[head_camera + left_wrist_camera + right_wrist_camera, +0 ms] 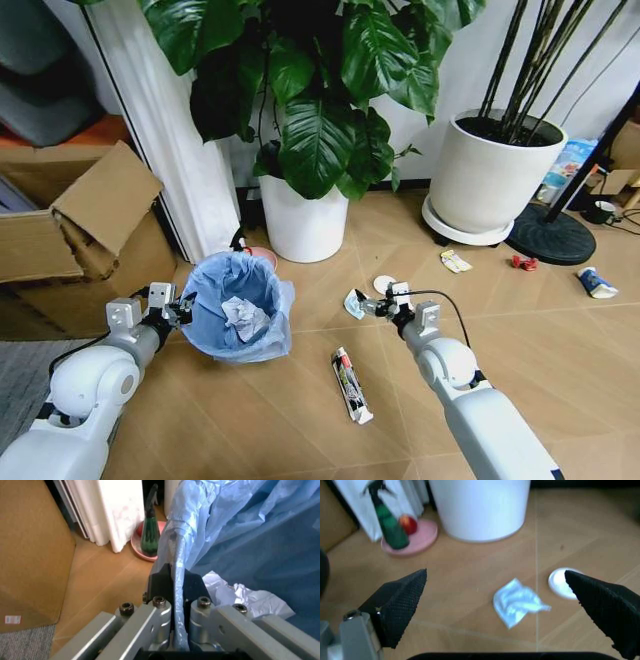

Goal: Pick up the trash bin and place the garbage on the floor into it.

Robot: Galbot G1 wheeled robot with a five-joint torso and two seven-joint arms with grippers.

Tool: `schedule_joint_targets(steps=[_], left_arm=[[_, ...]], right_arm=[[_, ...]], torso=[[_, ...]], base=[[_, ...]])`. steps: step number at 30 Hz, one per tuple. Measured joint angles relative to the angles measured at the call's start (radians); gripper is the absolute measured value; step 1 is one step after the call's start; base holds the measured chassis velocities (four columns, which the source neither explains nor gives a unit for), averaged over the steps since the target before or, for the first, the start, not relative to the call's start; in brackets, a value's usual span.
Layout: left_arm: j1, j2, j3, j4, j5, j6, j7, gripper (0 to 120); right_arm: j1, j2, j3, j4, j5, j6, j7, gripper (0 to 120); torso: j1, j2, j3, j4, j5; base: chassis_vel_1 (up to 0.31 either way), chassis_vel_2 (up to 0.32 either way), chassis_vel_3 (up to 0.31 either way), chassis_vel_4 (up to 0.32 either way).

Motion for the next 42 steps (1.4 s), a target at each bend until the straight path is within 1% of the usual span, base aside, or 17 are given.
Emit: schedule_joint_targets(steps=[2, 3, 5, 10, 13, 15, 17, 28, 30, 36, 38, 40, 41, 42], left_arm=[[0.004, -0.003, -0.004, 0.0, 0.004, -0.001, 0.0, 0], [0.004, -0.003, -0.004, 0.0, 0.004, -0.001, 0.0, 0], [0.006, -0.004, -0.009, 0.0, 0.008, -0.002, -0.001, 0], [0.006, -0.004, -0.01, 0.0, 0.009, -0.003, -0.001, 0], [0.006, -0.005, -0.009, 0.0, 0.009, -0.004, 0.0, 0], [0.006, -0.006, -0.009, 0.0, 0.009, -0.005, 0.0, 0], [0.008, -0.006, -0.009, 0.0, 0.011, -0.007, 0.0, 0], [0.012, -0.011, -0.01, 0.0, 0.015, -0.01, 0.003, 0], [0.014, -0.012, -0.01, -0.002, 0.017, -0.011, 0.004, 0], [0.012, -0.012, -0.007, -0.003, 0.018, -0.011, 0.003, 0], [0.011, -0.012, -0.006, -0.003, 0.018, -0.011, 0.003, 0], [0.01, -0.012, -0.004, -0.002, 0.019, -0.011, 0.003, 0], [0.01, -0.012, -0.004, -0.002, 0.019, -0.011, 0.003, 0], [0.009, -0.012, -0.003, -0.003, 0.019, -0.011, 0.003, 0]], right_arm=[[0.011, 0.013, -0.019, -0.056, -0.012, 0.009, -0.022, 100], [0.011, 0.013, -0.019, -0.056, -0.012, 0.009, -0.022, 100], [0.02, 0.03, -0.037, -0.106, -0.016, 0.008, -0.058, 100], [0.022, 0.054, -0.054, -0.161, -0.037, 0.005, -0.083, 100], [0.02, 0.077, -0.069, -0.226, -0.085, 0.013, -0.1, 100], [0.019, 0.078, -0.071, -0.232, -0.09, 0.015, -0.101, 100], [0.017, 0.089, -0.084, -0.274, -0.118, 0.029, -0.107, 100], [0.002, 0.11, -0.117, -0.368, -0.185, 0.059, -0.111, 100], [-0.004, 0.118, -0.125, -0.403, -0.204, 0.07, -0.111, 100], [-0.003, 0.132, -0.12, -0.449, -0.223, 0.084, -0.122, 100], [-0.002, 0.134, -0.118, -0.454, -0.223, 0.084, -0.127, 98], [-0.001, 0.135, -0.117, -0.459, -0.223, 0.084, -0.131, 94], [-0.001, 0.135, -0.117, -0.459, -0.223, 0.084, -0.131, 94], [-0.001, 0.136, -0.117, -0.463, -0.225, 0.085, -0.134, 90]], torso=[[0.0, 0.0, 0.0, 0.0003, -0.0001], [0.0, 0.0, 0.0, 0.0003, -0.0001], [0.0, 0.0, 0.0, 0.0006, 0.0], [0.0, 0.0, 0.0, 0.0003, 0.0], [0.0, 0.0, 0.0, 0.0002, -0.0001], [0.0, 0.0, 0.0, 0.0002, 0.0], [0.0, 0.0, 0.0, 0.0002, -0.0001], [0.0, 0.0, 0.0, 0.0002, 0.0], [0.0, 0.0, 0.0, 0.0002, 0.0], [0.0, 0.0, 0.0, 0.0002, 0.0], [0.0, 0.0, 0.0, 0.0002, -0.0001], [0.0, 0.0, 0.0, 0.0002, -0.0001], [0.0, 0.0, 0.0, 0.0002, -0.0001], [0.0, 0.0, 0.0, 0.0001, -0.0004]], base=[[0.063, -0.037, -0.045, 0.043], [0.055, -0.041, -0.045, 0.037], [0.0, 0.0, 0.0, 0.0], [0.0, 0.0, 0.0, 0.0], [0.0, 0.0, 0.0, 0.0], [0.0, 0.0, 0.0, 0.0], [0.0, 0.0, 0.0, 0.0], [0.0, 0.0, 0.0, 0.0], [0.0, 0.0, 0.0, 0.0], [0.0, 0.0, 0.0, 0.0], [0.0, 0.0, 0.0, 0.0], [0.0, 0.0, 0.0, 0.0], [0.0, 0.0, 0.0, 0.0], [0.0, 0.0, 0.0, 0.0]])
